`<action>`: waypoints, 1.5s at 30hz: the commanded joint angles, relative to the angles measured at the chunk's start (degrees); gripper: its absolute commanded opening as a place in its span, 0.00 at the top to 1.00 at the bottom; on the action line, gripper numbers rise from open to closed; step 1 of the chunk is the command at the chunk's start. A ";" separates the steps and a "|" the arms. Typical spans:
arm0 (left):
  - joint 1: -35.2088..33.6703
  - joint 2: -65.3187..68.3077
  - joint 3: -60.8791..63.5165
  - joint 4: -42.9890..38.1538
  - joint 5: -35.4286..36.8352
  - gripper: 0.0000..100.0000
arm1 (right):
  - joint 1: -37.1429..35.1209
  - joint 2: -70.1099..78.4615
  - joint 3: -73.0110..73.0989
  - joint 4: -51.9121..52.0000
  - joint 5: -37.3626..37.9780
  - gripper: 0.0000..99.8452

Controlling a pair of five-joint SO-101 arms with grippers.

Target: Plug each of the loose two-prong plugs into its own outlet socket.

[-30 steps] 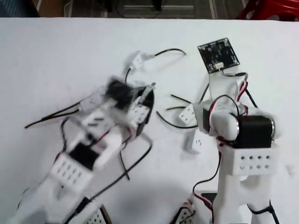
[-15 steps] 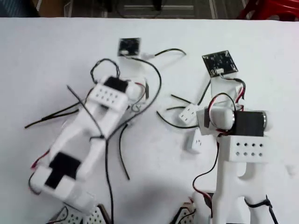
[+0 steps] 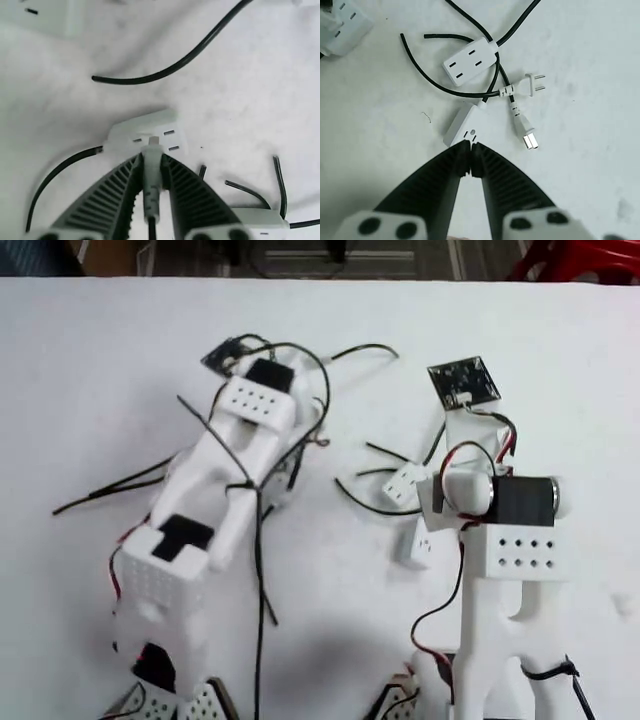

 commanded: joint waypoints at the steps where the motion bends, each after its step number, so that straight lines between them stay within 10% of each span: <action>1: -0.04 2.95 -8.26 2.99 0.97 0.98 | 0.48 -0.57 -0.35 -0.75 0.26 0.98; 45: 0.40 9.80 -18.11 4.92 7.30 0.97 | 0.48 -0.57 -0.35 -0.31 0.26 0.98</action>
